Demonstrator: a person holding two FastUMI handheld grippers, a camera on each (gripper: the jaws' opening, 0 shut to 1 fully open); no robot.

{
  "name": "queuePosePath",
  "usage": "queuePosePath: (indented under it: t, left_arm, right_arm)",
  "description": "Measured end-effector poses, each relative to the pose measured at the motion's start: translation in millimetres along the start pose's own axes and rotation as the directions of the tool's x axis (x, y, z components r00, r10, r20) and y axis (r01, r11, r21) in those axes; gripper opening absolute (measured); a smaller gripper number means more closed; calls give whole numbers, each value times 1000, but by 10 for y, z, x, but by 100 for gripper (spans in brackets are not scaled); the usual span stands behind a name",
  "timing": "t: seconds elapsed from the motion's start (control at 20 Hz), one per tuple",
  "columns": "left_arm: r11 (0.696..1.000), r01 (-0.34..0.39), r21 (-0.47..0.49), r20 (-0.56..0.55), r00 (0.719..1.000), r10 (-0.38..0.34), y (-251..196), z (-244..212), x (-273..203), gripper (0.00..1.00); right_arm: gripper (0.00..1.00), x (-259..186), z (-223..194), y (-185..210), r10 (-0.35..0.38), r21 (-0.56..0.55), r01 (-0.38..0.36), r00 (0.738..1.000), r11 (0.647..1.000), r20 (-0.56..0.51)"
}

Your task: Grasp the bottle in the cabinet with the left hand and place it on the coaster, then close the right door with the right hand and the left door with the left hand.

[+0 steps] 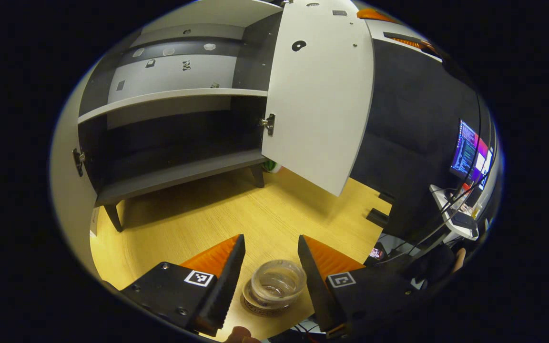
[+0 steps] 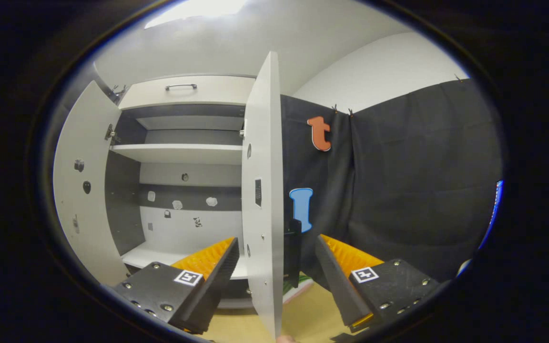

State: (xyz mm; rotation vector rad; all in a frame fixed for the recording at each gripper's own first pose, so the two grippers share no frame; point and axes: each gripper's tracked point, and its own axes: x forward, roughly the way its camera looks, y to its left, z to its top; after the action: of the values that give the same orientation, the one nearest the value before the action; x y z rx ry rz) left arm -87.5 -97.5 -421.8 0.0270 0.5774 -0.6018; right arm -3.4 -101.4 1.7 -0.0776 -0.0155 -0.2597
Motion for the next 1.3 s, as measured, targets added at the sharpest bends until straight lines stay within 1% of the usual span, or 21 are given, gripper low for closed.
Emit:
queuePosePath:
  t: [0.05, 0.15, 0.2, 0.4, 0.45, 0.5, 0.55, 0.6, 0.65, 0.75, 0.8, 0.85, 0.9, 0.95, 1.1, 1.3]
  left_arm:
    - [1000, 2, -1, 14, 1000, -2, -9, 65, -21, 72]
    - [1000, 3, 2, 34, 999, -3, -26, 207, -95, 72]
    - [1000, 3, 6, 51, 999, -4, -40, 310, -139, 72]
    - [1000, 2, 13, 144, 990, -4, -99, 832, -312, 72]
    - [1000, 0, 12, 174, 985, -2, -98, 986, -342, 72]
    - [1000, -2, 11, 205, 979, 0, -90, 1158, -371, 72]
    - [1000, -10, 12, 236, 972, 6, -71, 1317, -409, 72]
    - [1000, -21, 15, 263, 965, 16, -33, 1472, -442, 72]
    - [999, -33, 18, 285, 958, 26, -1, 1599, -469, 72]
    - [997, -72, 26, 328, 943, 59, 106, 1835, -529, 72]
    - [996, -80, 26, 344, 937, 67, 138, 1940, -560, 72]
    - [996, -90, 17, 356, 931, 78, 159, 1995, -604, 82]
    - [995, -97, 4, 366, 926, 89, 184, 2059, -640, 85]
    - [994, -105, -10, 371, 923, 101, 224, 2096, -664, 94]
    - [989, -142, -43, 375, 915, 148, 345, 2163, -813, 94]
    - [980, -190, -57, 384, 902, 198, 505, 2192, -968, 94]
  right_arm:
    - [98, 0, -1, -11, -1, 1, 1, 1000, 1000, -1]
    - [94, -2, 16, -31, -1, 11, 1, 1000, 1000, 3]
    - [95, -8, 36, -42, -2, 19, 2, 1000, 1000, 6]
    - [94, -66, 127, -178, -25, 30, 24, 999, 999, 31]
    - [98, -83, 148, -242, -37, 31, 36, 999, 999, 37]
    - [94, -89, 169, -297, -51, 30, 49, 998, 998, 44]
    - [94, -117, 186, -375, -68, 27, 66, 996, 997, 50]
    - [98, -122, 205, -449, -87, 22, 86, 995, 996, 54]
    - [94, -117, 208, -529, -105, 19, 104, 993, 994, 57]
    - [100, -121, 200, -639, -138, 20, 137, 989, 990, 59]
    - [94, -124, 189, -685, -155, 23, 154, 986, 988, 59]
    - [94, -113, 167, -711, -169, 24, 168, 984, 985, 57]
    - [94, -96, 136, -728, -181, 24, 180, 982, 983, 51]
    - [98, -90, 94, -729, -187, 22, 186, 982, 982, 42]
    - [98, -57, 27, -682, -178, 17, 178, 984, 984, 25]
    - [98, -47, -3, -614, -155, 15, 154, 988, 988, 15]
